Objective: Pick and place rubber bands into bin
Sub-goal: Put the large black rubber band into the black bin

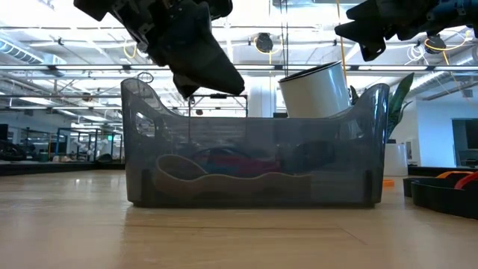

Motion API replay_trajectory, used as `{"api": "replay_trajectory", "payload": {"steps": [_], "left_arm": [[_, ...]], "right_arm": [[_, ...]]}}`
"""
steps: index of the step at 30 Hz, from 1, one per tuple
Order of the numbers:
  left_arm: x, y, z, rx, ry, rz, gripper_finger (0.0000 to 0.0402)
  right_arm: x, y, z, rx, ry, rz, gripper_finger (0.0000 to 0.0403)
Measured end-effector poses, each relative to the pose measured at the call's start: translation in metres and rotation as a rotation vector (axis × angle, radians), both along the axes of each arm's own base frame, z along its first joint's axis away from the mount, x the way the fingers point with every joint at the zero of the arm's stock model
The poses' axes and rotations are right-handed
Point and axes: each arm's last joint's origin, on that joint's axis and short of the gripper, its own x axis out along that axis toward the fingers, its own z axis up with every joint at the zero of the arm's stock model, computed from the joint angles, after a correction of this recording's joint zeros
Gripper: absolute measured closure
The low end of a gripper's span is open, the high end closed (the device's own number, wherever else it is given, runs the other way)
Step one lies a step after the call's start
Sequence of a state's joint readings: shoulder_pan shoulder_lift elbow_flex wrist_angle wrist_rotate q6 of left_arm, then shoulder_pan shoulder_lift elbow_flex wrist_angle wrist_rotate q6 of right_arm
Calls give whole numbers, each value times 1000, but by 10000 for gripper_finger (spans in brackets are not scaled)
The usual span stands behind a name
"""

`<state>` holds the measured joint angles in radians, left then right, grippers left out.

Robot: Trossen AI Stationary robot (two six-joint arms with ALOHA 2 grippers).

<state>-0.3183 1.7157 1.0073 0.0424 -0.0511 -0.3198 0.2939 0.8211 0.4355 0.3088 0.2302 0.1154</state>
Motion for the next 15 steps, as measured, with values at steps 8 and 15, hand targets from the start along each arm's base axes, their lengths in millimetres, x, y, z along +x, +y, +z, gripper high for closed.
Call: {"api": "replay_trajectory", "payload": {"steps": [8, 15], "left_arm": [[-7, 2, 38, -121, -122, -29, 360], [-40, 22, 103, -105, -308, -37, 360]], "right_arm": [[0, 0, 1, 5, -15, 0, 243], [-5, 0, 11, 43, -24, 42, 241]]}}
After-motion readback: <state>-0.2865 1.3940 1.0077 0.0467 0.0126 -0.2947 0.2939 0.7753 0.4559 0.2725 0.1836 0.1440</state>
